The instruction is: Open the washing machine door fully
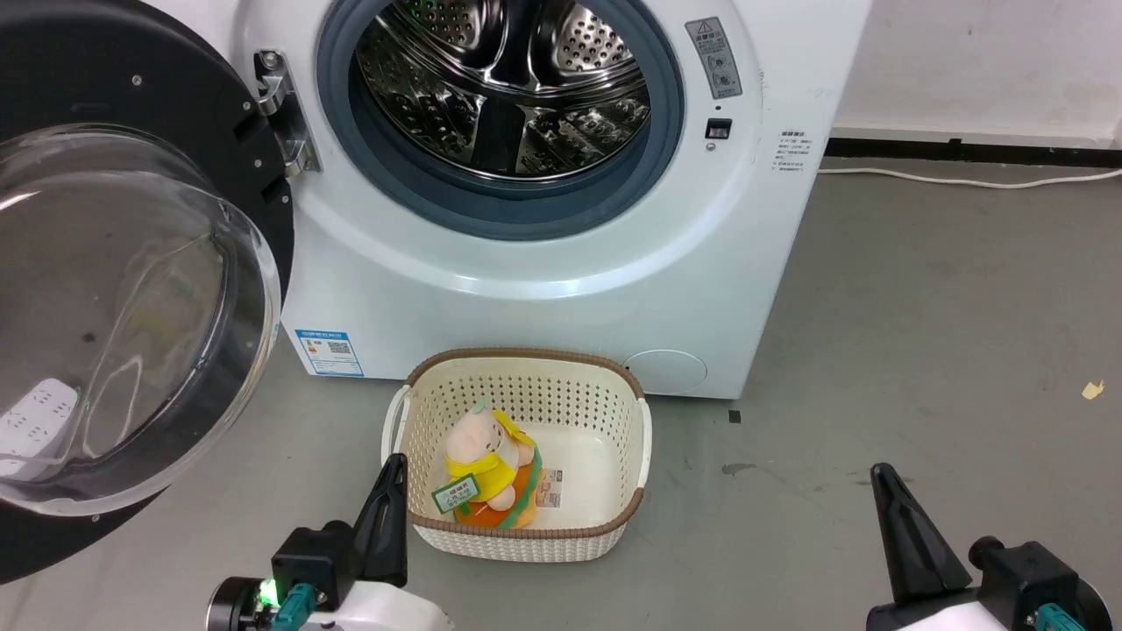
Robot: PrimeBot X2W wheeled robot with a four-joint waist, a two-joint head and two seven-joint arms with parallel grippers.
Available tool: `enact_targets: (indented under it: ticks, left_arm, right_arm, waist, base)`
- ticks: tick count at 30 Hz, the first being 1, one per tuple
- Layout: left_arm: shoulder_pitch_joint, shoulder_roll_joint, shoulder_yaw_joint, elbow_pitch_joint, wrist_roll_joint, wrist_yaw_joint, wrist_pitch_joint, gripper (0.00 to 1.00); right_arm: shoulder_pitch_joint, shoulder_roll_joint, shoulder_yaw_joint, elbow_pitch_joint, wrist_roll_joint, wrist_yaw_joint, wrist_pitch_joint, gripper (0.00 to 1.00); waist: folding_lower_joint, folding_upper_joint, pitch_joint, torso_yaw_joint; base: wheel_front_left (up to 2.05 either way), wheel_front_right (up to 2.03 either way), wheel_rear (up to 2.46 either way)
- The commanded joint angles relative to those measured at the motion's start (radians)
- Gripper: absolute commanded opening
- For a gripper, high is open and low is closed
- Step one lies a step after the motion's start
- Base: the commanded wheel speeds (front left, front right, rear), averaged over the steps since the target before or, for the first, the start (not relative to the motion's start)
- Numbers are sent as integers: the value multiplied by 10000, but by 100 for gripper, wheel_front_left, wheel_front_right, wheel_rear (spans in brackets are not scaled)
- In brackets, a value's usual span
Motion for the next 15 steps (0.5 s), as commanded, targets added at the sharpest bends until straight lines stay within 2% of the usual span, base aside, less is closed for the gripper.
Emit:
enact_targets:
  ticks: [1, 15]
  left_arm:
    - [25, -16, 85, -87, 115, -61, 67, 0]
    - [46, -51, 287, -279, 315, -127, 353, 0]
  right_arm:
    - [-92, 6, -10, -53, -62, 1, 71, 0]
    - [-175, 11, -22, -119, -180, 2, 358, 0]
  waist:
    - [0, 0, -5, -10]
    - [0, 0, -38, -72]
  base:
    - [0, 0, 0]
    - [0, 0, 0]
